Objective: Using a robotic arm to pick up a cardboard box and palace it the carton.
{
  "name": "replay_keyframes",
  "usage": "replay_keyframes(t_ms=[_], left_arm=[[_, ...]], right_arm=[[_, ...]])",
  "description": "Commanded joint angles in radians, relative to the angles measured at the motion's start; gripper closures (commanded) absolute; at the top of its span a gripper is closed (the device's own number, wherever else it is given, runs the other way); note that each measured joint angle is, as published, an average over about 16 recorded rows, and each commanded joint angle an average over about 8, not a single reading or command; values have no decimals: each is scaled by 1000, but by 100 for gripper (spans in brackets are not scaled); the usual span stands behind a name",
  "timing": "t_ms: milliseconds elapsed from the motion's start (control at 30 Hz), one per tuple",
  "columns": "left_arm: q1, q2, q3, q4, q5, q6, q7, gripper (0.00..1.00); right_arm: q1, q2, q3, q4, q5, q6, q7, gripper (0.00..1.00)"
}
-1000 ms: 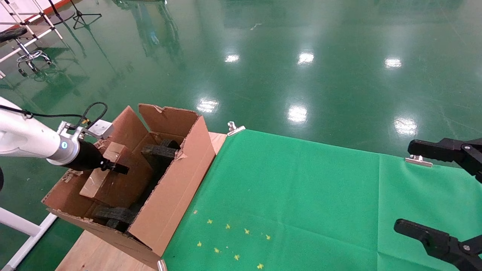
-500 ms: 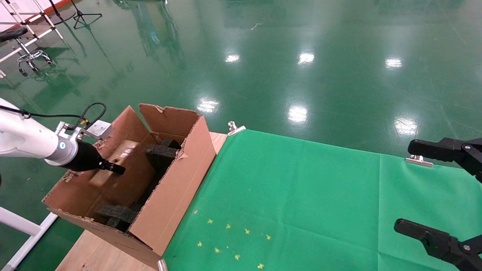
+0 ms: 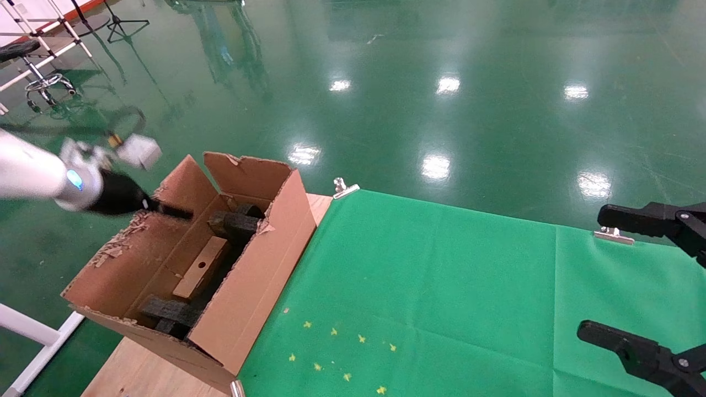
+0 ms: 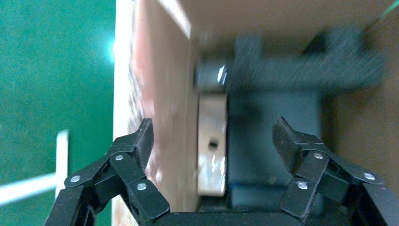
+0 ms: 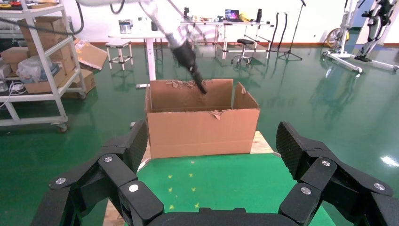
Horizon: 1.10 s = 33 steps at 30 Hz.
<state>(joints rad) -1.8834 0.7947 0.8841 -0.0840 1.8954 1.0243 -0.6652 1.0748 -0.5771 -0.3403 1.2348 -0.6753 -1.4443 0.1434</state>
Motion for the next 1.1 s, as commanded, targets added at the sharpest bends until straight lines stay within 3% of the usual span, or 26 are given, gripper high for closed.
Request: replay_keyframes(t_ms=[33,433,833,1100], left_arm=[[-40,-22,-13,-25,-18,31,19,0],[-114,-60,-24,-101,-32,85,44,0],[-87,-55,-30,-98,-44,83,48,0],[6,-69,-90,-213,-162,124,93,0]], right_arm=[[0,0,0,0,0,0,0,0],[0,0,0,0,0,0,0,0],[0,0,0,0,0,0,0,0],[0,0,0,0,0,0,0,0]])
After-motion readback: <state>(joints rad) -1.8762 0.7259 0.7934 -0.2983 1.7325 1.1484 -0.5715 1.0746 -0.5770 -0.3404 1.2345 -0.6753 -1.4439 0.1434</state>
